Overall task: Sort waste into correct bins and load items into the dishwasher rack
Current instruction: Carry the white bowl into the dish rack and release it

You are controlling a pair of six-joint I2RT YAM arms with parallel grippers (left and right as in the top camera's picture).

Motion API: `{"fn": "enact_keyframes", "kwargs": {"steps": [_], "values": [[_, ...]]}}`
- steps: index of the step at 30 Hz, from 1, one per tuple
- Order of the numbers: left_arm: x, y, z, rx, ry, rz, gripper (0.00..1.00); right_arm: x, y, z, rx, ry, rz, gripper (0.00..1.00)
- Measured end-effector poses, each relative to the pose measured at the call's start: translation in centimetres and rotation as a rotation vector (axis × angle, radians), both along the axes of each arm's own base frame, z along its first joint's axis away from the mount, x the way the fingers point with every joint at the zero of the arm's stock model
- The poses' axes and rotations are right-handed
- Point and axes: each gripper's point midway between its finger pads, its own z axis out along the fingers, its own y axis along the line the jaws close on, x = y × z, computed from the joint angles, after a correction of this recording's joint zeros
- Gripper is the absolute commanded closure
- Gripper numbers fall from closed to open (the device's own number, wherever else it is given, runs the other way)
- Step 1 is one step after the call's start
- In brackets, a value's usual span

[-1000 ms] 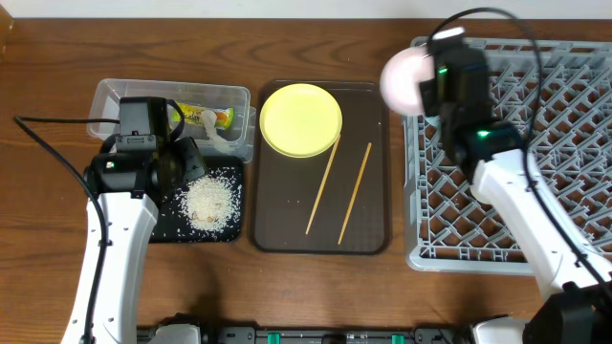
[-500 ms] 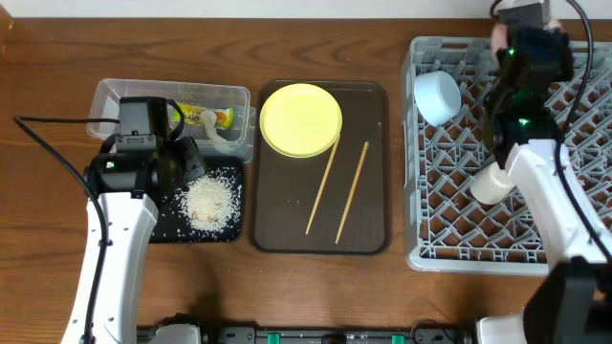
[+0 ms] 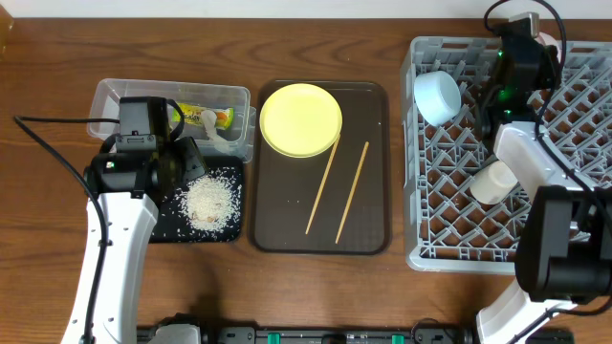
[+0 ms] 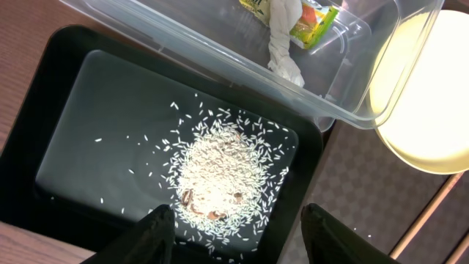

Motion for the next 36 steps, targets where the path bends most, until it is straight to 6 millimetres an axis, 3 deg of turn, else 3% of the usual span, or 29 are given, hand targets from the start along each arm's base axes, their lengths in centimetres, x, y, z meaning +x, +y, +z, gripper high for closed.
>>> {"fn": "enact_keyframes", "kwargs": {"steps": [15,24,30,36], "values": [[0.0,-0.1,0.0,-0.003,0.0,-0.002,0.42,0.4,0.2,-2.2,-0.001,0.051,0.005,0.99],[0.0,-0.1,0.0,-0.003,0.0,-0.002,0.42,0.5,3.0,-3.5,0.027,0.098,0.044,0.99],[0.0,-0.1,0.0,-0.003,0.0,-0.002,0.42,-0.3,3.7,-4.3,0.055,0.116,-0.003,0.99],[0.0,-0.1,0.0,-0.003,0.0,-0.002,0.42,-2.4,5.3,-6.6,0.168,0.162,-0.043,0.69]]}}
